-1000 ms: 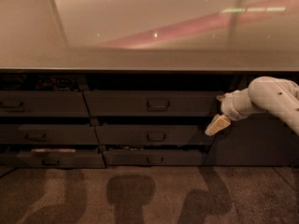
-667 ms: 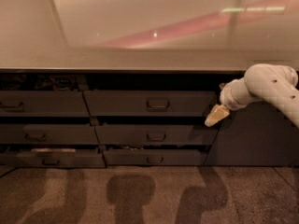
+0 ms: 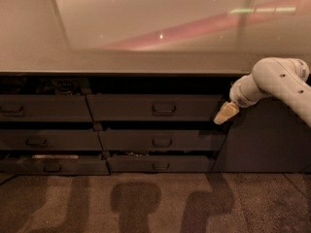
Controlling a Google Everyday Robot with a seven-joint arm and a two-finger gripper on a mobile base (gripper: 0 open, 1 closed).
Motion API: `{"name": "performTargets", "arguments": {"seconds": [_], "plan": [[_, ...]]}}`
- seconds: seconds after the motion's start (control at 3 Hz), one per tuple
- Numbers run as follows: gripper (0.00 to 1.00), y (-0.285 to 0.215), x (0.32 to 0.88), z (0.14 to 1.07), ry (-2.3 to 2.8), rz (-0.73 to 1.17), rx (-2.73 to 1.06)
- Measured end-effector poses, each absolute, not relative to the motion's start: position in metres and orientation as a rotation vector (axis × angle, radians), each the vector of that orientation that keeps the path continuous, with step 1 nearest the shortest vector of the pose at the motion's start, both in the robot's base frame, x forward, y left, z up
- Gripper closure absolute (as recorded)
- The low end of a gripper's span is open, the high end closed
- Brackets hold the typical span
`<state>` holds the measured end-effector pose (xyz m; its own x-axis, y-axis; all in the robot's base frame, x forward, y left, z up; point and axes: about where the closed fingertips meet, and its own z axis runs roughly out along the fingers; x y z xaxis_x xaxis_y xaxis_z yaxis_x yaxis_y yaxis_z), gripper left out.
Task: Open top drawer
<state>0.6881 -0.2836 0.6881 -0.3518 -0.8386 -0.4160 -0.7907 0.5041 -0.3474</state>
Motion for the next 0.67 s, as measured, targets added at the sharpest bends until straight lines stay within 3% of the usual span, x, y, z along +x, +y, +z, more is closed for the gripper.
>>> {"name": "performTargets", "arguments": {"seconds": [0.33, 0.67], "plan": [[0.0, -0.283, 0.689, 0.683, 2.162, -0.003, -1.348], [0.0, -0.283, 0.68, 0.669, 2.071, 0.258, -1.368]]}}
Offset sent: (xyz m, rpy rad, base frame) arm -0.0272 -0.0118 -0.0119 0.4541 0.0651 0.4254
